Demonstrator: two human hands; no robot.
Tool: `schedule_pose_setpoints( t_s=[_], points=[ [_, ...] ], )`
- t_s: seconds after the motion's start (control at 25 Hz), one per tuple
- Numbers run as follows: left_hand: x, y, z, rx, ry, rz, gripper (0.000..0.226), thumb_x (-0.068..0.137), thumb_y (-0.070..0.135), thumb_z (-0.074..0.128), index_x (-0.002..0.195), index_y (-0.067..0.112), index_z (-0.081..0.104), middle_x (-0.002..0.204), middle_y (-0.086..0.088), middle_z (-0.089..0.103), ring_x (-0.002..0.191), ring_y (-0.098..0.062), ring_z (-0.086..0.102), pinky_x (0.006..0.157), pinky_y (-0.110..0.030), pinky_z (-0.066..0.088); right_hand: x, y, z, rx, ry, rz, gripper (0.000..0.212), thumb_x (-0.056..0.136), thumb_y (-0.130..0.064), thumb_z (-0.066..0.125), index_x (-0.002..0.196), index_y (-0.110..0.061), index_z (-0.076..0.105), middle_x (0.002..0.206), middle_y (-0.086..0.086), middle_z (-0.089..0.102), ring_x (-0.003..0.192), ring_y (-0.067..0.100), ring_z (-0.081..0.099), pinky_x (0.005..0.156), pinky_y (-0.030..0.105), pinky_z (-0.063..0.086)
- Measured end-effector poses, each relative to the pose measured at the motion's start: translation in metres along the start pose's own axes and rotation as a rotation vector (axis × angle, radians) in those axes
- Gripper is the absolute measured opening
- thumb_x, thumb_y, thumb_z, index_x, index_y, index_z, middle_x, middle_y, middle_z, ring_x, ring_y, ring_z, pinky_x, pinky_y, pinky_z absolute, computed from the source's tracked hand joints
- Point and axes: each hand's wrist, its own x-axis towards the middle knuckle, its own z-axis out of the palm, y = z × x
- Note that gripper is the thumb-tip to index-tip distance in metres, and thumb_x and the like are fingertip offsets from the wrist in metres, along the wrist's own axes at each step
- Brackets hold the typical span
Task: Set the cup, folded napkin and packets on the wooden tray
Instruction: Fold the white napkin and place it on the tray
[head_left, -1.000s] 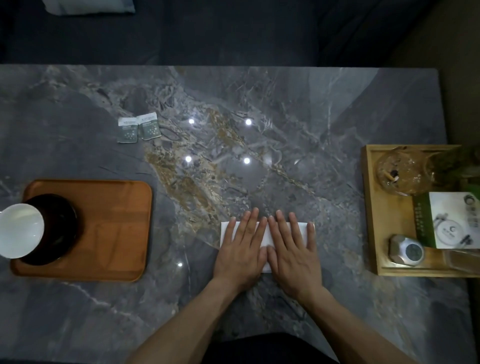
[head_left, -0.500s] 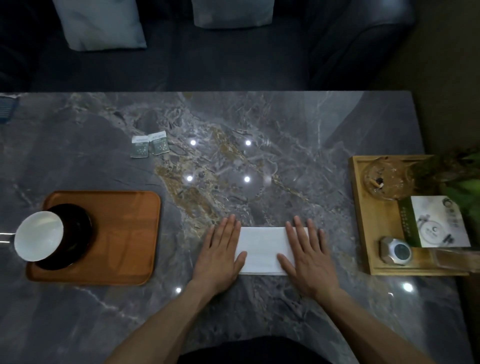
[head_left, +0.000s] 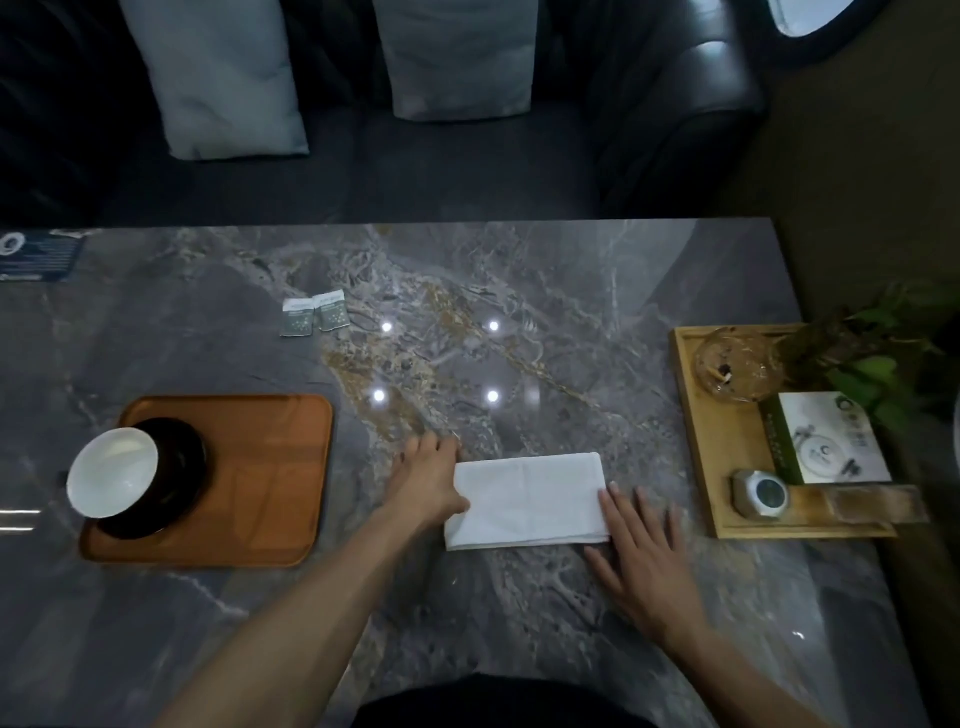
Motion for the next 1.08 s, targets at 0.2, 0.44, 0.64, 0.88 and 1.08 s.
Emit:
schedule_pose_setpoints(
  t_s=[0.2, 0.44, 0.64, 0.88, 1.08],
  points=[
    [-0.005, -0.001, 0.002, -0.178, -0.05, -0.155, 0.052, 0.067, 0.03, 0.072, 0.112, 0.013, 0.055, 0.122, -0.013, 0.055, 0.114, -0.032, 0.052, 0.088, -0.039, 0.047, -0.015, -0.003, 0.006, -0.024, -0.004, -0.013, 0.079, 0.09, -0.068, 0.019, 0.155, -0.025, 0.009, 0.162, -0.004, 0.014, 0.15, 0.024, 0.0, 0.118, 0.054, -0.002],
    [-0.031, -0.01, 0.027, -0.87, -0.063, -0.352, 0.029, 0.082, 0.012, 0.061, 0.11, 0.008, 0.058, 0.112, -0.009, 0.067, 0.089, -0.018, 0.061, 0.067, -0.027, 0.045, -0.026, -0.022, 0.014, -0.041, 0.001, -0.019, 0.079, 0.092, -0.067, 0.019, 0.153, -0.017, 0.026, 0.159, 0.0, 0.026, 0.148, 0.028, 0.015, 0.115, 0.061, 0.006],
    [-0.053, -0.029, 0.022, -0.874, 0.155, -0.324, 0.013, 0.086, 0.014, 0.056, 0.099, 0.019, 0.055, 0.092, 0.004, 0.065, 0.08, -0.011, 0.061, 0.06, -0.025, 0.043, -0.031, -0.041, 0.023, -0.023, 0.009, -0.119, 0.075, 0.093, -0.065, 0.016, 0.152, -0.021, 0.028, 0.158, -0.005, 0.029, 0.148, 0.03, 0.019, 0.111, 0.068, 0.009],
    [-0.069, -0.015, 0.004, -0.804, 0.227, -0.135, 0.023, 0.083, 0.025, 0.064, 0.102, 0.032, 0.053, 0.079, 0.011, 0.059, 0.072, -0.006, 0.058, 0.06, -0.03, 0.045, -0.026, -0.035, 0.025, 0.011, -0.054, -0.029, 0.091, 0.084, -0.077, 0.033, 0.155, -0.033, -0.001, 0.164, -0.006, -0.002, 0.15, 0.027, -0.013, 0.112, 0.07, -0.009],
    [-0.076, 0.025, 0.004, -0.732, 0.246, -0.061, 0.037, 0.078, 0.034, 0.067, 0.107, 0.044, 0.046, 0.07, 0.018, 0.056, 0.064, 0.005, 0.057, 0.052, -0.017, 0.038, -0.019, -0.028, 0.032, -0.034, -0.159, 0.04, 0.107, 0.063, -0.097, 0.023, 0.144, -0.048, -0.027, 0.156, 0.0, -0.035, 0.139, 0.033, -0.039, 0.104, 0.067, -0.026]
  ],
)
